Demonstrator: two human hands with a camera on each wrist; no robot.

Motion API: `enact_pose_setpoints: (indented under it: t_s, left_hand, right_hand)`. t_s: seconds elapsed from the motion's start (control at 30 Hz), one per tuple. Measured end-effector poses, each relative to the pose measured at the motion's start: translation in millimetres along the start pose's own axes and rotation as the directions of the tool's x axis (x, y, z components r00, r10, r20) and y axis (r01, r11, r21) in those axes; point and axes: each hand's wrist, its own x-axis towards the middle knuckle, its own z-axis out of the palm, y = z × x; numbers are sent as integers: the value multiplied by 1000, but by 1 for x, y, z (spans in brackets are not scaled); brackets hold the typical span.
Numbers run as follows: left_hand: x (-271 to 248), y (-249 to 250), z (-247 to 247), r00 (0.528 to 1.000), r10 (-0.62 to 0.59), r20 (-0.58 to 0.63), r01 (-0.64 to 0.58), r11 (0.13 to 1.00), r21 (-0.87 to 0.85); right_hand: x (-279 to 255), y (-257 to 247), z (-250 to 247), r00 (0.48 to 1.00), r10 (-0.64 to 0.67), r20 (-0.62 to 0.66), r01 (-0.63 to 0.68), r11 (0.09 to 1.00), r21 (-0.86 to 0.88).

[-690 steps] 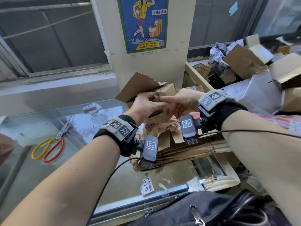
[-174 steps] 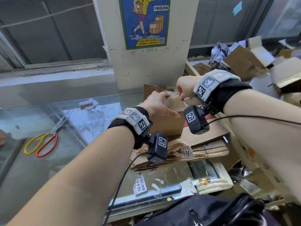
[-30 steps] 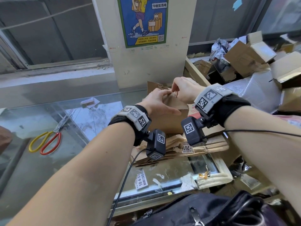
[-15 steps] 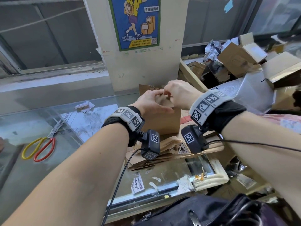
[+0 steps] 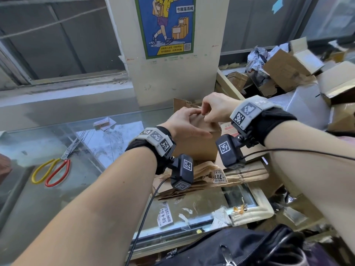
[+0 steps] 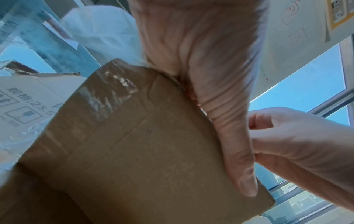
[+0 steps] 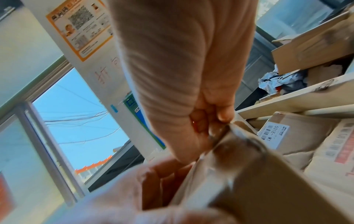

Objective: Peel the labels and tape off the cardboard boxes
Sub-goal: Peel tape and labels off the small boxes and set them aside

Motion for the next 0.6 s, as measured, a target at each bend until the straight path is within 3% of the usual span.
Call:
enact_pose_setpoints:
  t_s: [0.1, 0.2, 0.37, 0.6]
  left_hand:
    - [1, 1, 0, 1000, 12, 17, -12, 1000, 11]
    - [4, 0, -2, 1000, -1, 11, 1, 1000, -1]
    - [5, 1, -4, 1000, -6, 18, 7, 1000, -20]
    - [4, -2, -4, 1000, -5, 4, 5, 999, -41]
  right_hand:
    - [-3, 7, -5, 999, 0, 38, -2, 999, 49]
    - [-4, 6, -4, 998, -13, -57, 18, 997, 82]
    - [-1, 0, 7, 981, -13, -193, -1, 997, -72]
    - [2, -2, 15, 986, 8, -164, -37, 984, -172]
